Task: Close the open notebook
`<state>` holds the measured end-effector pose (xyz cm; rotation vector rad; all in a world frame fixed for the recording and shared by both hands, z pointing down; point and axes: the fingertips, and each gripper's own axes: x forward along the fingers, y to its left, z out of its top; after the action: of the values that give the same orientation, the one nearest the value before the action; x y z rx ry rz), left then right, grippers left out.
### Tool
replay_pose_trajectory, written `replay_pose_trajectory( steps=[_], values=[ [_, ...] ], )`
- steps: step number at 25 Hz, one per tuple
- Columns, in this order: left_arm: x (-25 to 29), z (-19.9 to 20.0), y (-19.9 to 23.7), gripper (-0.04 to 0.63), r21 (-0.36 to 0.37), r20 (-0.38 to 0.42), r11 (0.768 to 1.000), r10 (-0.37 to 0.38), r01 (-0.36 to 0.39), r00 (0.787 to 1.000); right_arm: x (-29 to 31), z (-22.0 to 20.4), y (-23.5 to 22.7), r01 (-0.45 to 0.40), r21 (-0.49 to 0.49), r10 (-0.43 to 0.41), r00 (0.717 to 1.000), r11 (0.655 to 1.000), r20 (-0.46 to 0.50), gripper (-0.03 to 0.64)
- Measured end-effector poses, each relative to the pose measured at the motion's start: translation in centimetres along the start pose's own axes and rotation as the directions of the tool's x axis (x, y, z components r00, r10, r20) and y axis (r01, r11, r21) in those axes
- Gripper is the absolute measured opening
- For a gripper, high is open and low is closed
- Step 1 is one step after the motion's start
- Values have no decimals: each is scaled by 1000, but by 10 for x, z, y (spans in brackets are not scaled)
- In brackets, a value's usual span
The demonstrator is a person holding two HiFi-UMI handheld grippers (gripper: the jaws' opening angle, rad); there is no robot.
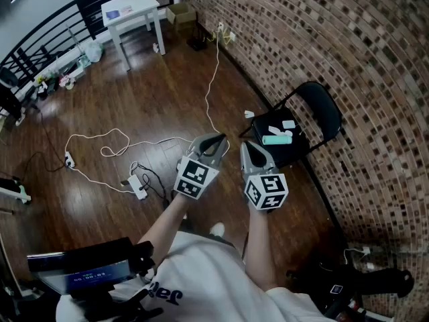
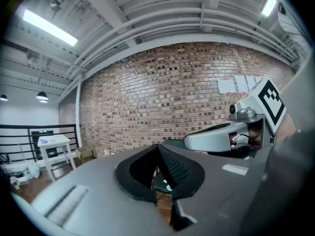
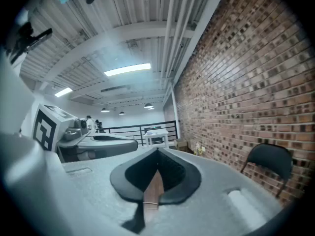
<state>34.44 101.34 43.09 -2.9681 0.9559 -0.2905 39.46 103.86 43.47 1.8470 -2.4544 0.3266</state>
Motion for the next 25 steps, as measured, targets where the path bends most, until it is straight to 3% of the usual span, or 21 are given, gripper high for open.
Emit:
replay_pose_trajectory(
  steps=[5,9,15,18,22,25],
  values=[
    [-34,3,87,15,-58,35,993,100,-98,994,73,18,61,-100,-33,99,995,994,-9,-14],
    [-77,11,164,15,-82,103,978,198,-190,975,144,28,134,-230,-85,230,973,969,-20,-14],
    [-163,-29,269,17,-164,101,922,368,-350,924,216,16,235,-303,-150,303,953,941,-18,-14],
    [-184,-48,303,17,-192,78,888,438,-418,896,237,10,246,-311,-160,311,950,937,-24,-12],
    [-195,-56,349,17,-239,55,844,506,-481,861,279,6,255,-384,-143,378,923,912,-71,-12],
    [-180,-68,381,17,-252,36,829,523,-499,852,316,7,248,-395,-141,388,919,908,-74,-12]
  ],
)
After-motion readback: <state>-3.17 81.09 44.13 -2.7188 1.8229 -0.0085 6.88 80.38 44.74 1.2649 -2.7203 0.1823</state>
